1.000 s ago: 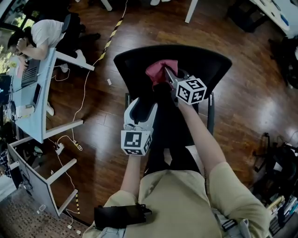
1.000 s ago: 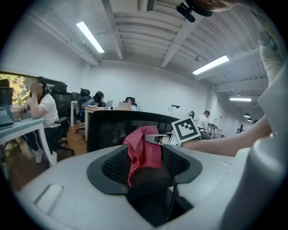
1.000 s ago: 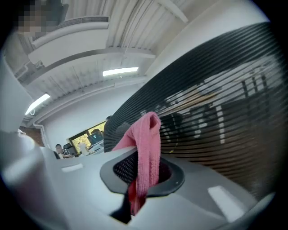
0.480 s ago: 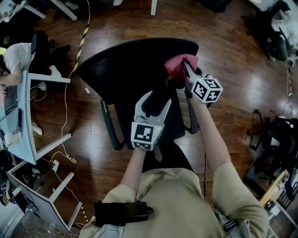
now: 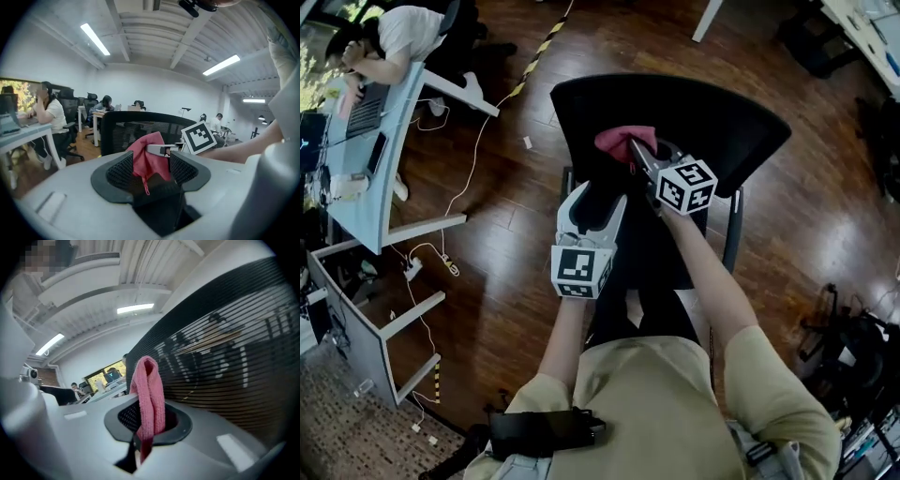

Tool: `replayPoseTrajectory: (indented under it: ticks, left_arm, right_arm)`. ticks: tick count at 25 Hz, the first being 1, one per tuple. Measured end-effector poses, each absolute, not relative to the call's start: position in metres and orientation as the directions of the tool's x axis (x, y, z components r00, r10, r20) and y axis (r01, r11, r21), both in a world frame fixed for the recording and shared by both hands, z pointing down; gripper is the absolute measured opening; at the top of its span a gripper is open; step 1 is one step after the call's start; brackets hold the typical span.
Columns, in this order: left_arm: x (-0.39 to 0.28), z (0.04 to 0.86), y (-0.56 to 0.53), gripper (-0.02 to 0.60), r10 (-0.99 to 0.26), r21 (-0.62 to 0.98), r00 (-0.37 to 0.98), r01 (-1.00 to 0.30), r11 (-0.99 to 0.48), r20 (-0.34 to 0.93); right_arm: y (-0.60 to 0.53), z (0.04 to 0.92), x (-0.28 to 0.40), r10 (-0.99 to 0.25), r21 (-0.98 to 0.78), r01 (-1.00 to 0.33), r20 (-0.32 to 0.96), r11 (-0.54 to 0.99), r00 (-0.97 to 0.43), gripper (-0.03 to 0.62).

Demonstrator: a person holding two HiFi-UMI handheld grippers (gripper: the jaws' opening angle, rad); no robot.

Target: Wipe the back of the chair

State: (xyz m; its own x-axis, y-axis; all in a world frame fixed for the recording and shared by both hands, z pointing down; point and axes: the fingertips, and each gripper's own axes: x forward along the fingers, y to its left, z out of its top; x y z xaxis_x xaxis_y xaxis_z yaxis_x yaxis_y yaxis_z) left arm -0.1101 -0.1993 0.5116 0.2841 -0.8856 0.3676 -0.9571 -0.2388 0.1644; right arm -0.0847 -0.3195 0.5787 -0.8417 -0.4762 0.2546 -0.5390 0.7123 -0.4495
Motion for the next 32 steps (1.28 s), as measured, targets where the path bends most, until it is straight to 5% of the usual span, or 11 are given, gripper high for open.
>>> replayPoseTrajectory:
  ticks: [5,10,26,32]
  left_arm:
    - [-0.188,0.506,-0.180,0.235,-0.908,0.103,0.154,-0.987,-0.123,0.390]
    - [-0.200,0.509,-0.176,0.235,-0.908,0.117,0.135,-0.989,-0.096,0.397]
    - [0.057,0.527,-0.235,0.236,-0.744,0.254,0.594,-0.804,-0.537,0.305]
    - [0.089,0.525,-0.233,0.236,-0.721,0.271,0.627,-0.779,-0.566,0.295]
  right_arm:
    - [-0.300,0.581,-0.203,-0.348,-0.461,-0.412,0.221,0.786,-0.911,0.017]
    - [-0.305,0.585,-0.213,-0.341,-0.428,-0.423,0.256,0.799,-0.904,0.017]
    - [-0.350,0.603,0.139,-0.740,-0.318,-0.844,0.412,0.431,-0.533,0.017]
    - [-0.343,0.599,0.169,-0.755,-0.293,-0.864,0.423,0.409,-0.501,0.017]
